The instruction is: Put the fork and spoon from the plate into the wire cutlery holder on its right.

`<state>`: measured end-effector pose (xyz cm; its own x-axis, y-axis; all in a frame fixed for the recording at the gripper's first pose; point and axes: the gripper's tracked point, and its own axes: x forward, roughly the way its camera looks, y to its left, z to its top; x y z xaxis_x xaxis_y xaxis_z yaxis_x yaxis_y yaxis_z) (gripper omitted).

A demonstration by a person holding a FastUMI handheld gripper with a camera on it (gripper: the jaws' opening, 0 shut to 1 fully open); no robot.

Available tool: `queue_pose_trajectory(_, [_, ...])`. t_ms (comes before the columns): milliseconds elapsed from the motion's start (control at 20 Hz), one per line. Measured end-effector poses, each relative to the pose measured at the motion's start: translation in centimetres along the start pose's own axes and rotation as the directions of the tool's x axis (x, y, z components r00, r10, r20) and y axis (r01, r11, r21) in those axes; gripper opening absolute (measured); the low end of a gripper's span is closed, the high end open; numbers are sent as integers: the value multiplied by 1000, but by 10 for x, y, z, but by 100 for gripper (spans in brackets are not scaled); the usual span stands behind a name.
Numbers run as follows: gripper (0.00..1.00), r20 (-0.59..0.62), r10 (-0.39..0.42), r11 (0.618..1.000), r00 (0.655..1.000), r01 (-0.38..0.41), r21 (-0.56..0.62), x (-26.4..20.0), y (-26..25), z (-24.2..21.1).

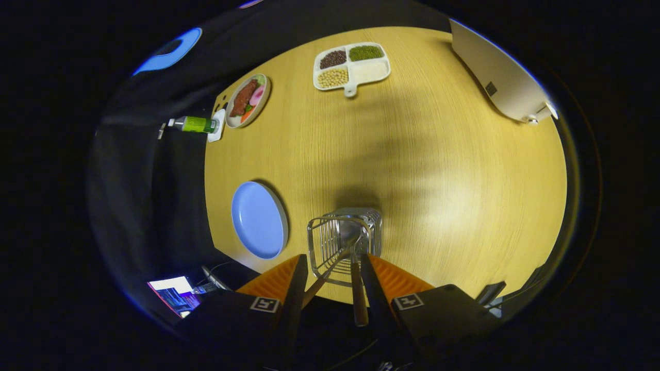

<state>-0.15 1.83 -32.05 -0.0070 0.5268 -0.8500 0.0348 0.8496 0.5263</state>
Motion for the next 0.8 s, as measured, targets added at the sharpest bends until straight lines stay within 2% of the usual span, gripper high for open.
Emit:
queue_pose_trajectory(200, [80, 194, 31, 997, 980, -18, -72, -21, 5, 9])
queue_pose_trajectory(250, [86, 247, 33, 995, 968, -8, -100, -27, 5, 12])
queue_pose_trajectory(400, [91, 401, 55, 974, 914, 39, -222, -53, 7, 19])
queue_pose_trajectory(500, [97, 501, 94, 955, 861, 64, -290, -76, 14, 23])
queue_pose_trajectory(600, [97, 584, 153, 940, 797, 64, -334, -107, 25, 26])
queue_pose_trajectory(800, [98, 723, 239, 914, 648, 102, -393, -171, 34, 32])
